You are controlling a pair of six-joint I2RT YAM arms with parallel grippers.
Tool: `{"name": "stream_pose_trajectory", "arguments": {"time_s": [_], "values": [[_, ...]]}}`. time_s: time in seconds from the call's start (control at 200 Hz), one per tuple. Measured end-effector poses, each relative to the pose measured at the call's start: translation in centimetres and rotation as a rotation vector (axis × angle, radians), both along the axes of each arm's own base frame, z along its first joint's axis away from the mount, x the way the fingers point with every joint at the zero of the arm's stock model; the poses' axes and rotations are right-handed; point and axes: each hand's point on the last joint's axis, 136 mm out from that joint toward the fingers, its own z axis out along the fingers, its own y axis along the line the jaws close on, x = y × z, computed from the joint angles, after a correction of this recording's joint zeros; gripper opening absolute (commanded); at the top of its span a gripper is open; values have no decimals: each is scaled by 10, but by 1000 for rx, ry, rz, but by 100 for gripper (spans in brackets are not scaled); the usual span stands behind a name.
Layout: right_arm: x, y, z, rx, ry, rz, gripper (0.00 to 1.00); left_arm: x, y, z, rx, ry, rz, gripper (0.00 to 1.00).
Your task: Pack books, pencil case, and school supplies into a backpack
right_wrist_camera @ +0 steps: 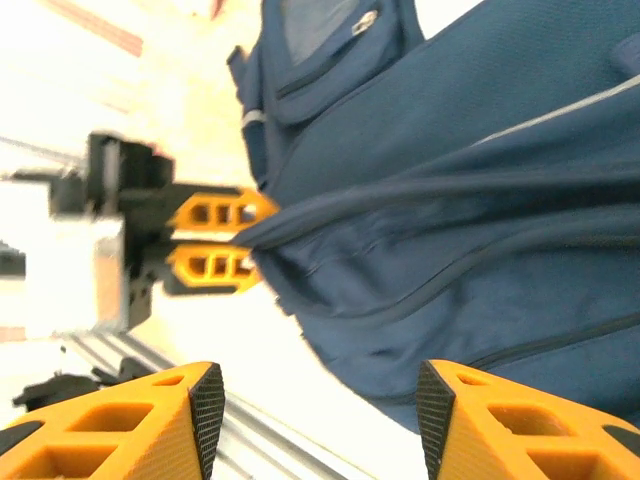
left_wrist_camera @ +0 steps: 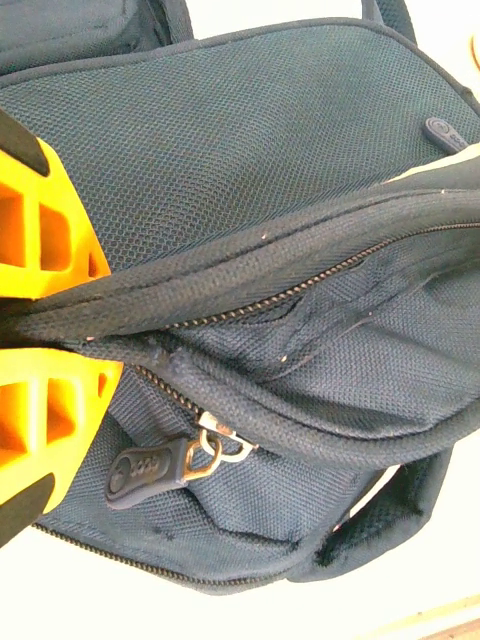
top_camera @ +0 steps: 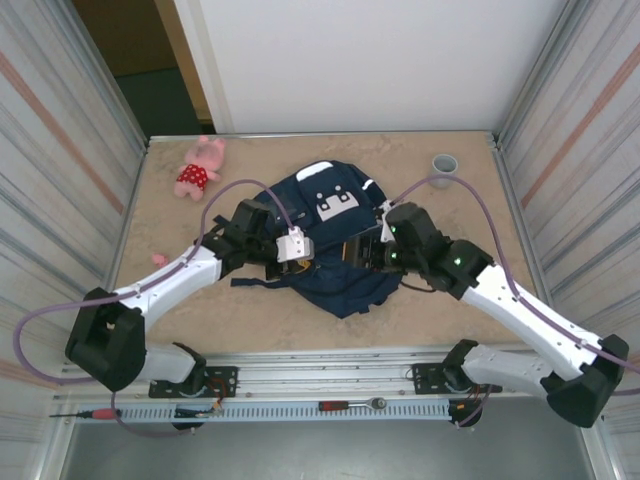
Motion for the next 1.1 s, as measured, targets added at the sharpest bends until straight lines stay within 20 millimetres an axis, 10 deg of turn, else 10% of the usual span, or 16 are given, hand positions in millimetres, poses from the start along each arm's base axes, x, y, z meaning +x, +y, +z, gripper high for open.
{"name": "stream_pose_trajectory", "arguments": {"time_s": [0.486,1.102], "values": [[3,50,-58,-68,100,-224,38,-10,-10,12,-64,216,45,0],[7,56,-56,-94,108,-275,26,-11,-14,13,-99,332,82,0]]}}
